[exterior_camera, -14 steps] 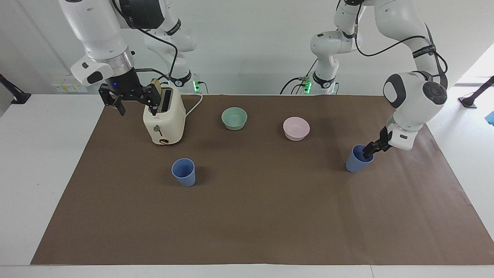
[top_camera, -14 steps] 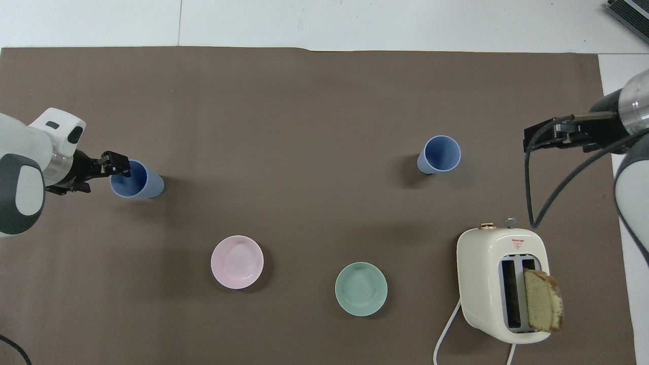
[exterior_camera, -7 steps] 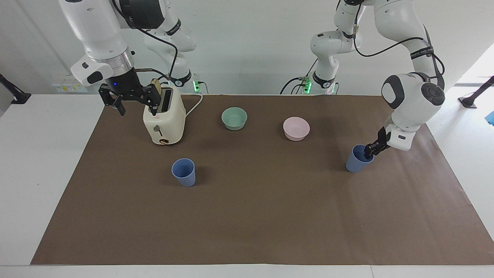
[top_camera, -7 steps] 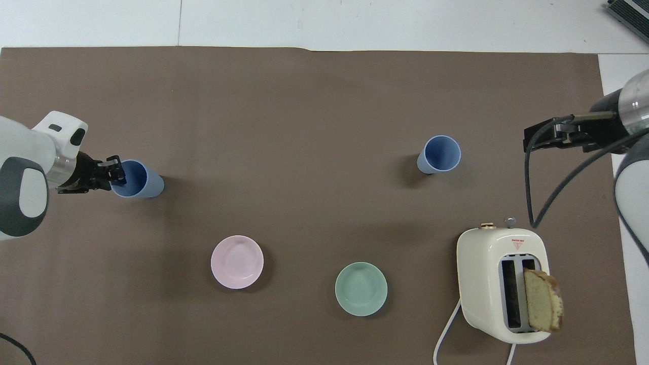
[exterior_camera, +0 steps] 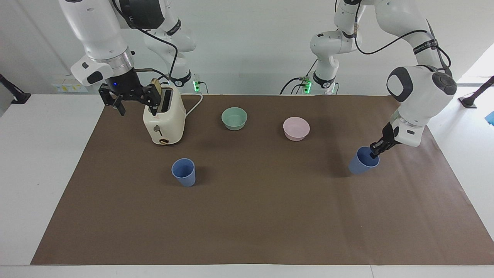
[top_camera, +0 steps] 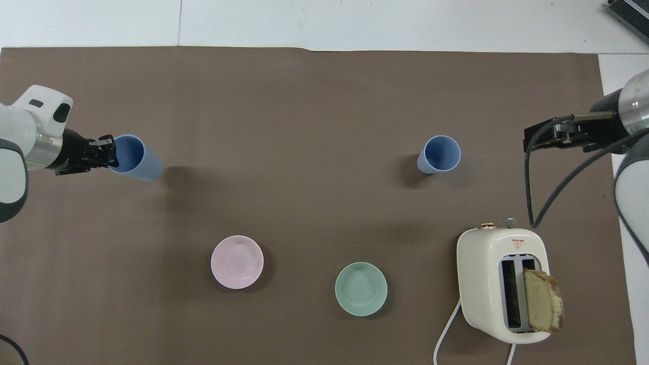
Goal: Stack blue cups with both arms
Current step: 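Carry the blue cup with the left gripper toward the table center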
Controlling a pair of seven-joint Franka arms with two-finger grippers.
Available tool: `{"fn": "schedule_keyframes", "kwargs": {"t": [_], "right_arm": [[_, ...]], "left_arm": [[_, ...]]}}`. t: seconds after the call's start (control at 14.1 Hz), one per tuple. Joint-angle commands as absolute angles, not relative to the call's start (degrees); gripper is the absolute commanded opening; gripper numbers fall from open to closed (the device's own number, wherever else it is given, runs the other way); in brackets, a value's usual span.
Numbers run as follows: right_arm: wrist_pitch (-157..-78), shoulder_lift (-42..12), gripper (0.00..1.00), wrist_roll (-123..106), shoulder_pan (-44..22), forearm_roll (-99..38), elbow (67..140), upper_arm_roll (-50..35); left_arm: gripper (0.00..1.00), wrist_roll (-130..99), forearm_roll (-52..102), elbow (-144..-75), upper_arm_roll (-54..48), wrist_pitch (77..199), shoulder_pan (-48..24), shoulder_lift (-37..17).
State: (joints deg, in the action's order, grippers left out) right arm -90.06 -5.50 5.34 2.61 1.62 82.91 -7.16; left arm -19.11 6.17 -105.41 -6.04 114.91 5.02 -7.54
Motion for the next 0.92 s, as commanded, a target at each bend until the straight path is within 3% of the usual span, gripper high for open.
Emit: {"fn": "schedule_keyframes", "kwargs": {"t": [0.0, 0.43, 0.85], "right_arm": [[-90.6, -4.0, 1.00, 4.3, 3.1, 0.6, 84.6, -7.0], [-90.6, -4.0, 1.00, 4.3, 3.1, 0.6, 84.6, -7.0], [-90.6, -4.0, 1.00, 4.3, 3.1, 0.6, 84.6, -7.0]], "left_arm": [[0.00, -29.1, 2.2, -101.3, -5.9, 111.4, -1.3, -7.3], [0.00, -46.6, 1.7, -99.8, -5.9, 114.5, -14.7, -8.4], [0.00, -56.8, -1.8, -100.4, -6.0, 123.1, -23.9, -15.3]]}}
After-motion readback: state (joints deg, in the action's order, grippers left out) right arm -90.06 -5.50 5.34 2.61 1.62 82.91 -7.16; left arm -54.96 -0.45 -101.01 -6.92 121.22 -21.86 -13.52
